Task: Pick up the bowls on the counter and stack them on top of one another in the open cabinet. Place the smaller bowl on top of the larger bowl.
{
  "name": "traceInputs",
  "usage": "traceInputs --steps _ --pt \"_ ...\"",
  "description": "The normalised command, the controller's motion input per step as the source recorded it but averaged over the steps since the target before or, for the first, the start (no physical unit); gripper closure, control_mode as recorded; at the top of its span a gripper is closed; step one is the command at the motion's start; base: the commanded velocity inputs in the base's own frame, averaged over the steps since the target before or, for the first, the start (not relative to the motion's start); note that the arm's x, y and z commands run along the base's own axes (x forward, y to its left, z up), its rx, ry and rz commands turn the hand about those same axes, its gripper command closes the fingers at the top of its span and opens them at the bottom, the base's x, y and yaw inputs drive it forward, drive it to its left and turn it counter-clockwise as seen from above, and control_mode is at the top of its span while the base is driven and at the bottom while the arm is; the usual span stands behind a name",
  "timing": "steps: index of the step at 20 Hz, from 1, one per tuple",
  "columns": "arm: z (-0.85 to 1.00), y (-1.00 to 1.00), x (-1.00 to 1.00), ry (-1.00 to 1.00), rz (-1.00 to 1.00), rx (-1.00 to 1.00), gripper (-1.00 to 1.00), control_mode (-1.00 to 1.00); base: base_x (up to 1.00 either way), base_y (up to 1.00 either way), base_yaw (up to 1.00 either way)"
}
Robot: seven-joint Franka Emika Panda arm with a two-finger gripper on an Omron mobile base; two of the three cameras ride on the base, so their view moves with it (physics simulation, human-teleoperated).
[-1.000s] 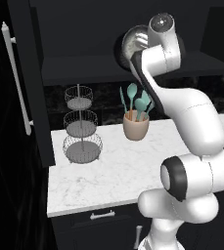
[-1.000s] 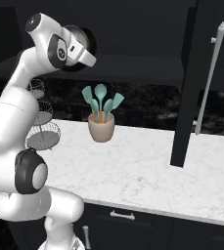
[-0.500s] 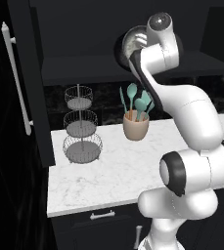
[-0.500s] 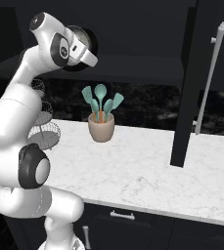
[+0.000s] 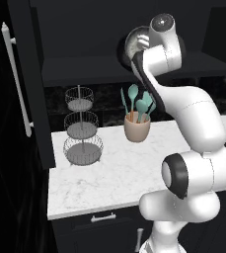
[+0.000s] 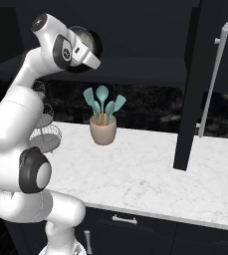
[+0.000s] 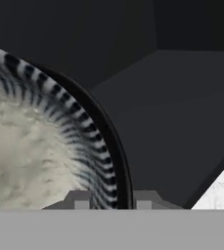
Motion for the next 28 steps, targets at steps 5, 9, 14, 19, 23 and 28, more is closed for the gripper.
traceInputs --steps 5,9,14,19,23,28 --pt "0.00 0.00 0.00 0.00 0.00 0.00 -1.00 -1.00 0.00 0.00 0.00" --pt "0.00 0.00 0.00 0.00 0.00 0.00 -1.00 -1.00 0.00 0.00 0.00" --pt "0.05 0.00 -0.20 -0.04 0.01 -0.01 -1.00 -1.00 0.00 0.00 0.00" --pt "0.22 0.01 -0.92 -0.20 0.07 -0.01 -1.00 -1.00 0.00 0.00 0.00" --pt "0.15 0.16 -0.94 -0.02 0.13 -0.12 -1.00 -1.00 0.00 0.00 0.00" --pt "-0.03 0.24 -0.81 0.05 0.18 -0.09 -1.00 -1.00 0.00 0.00 0.00"
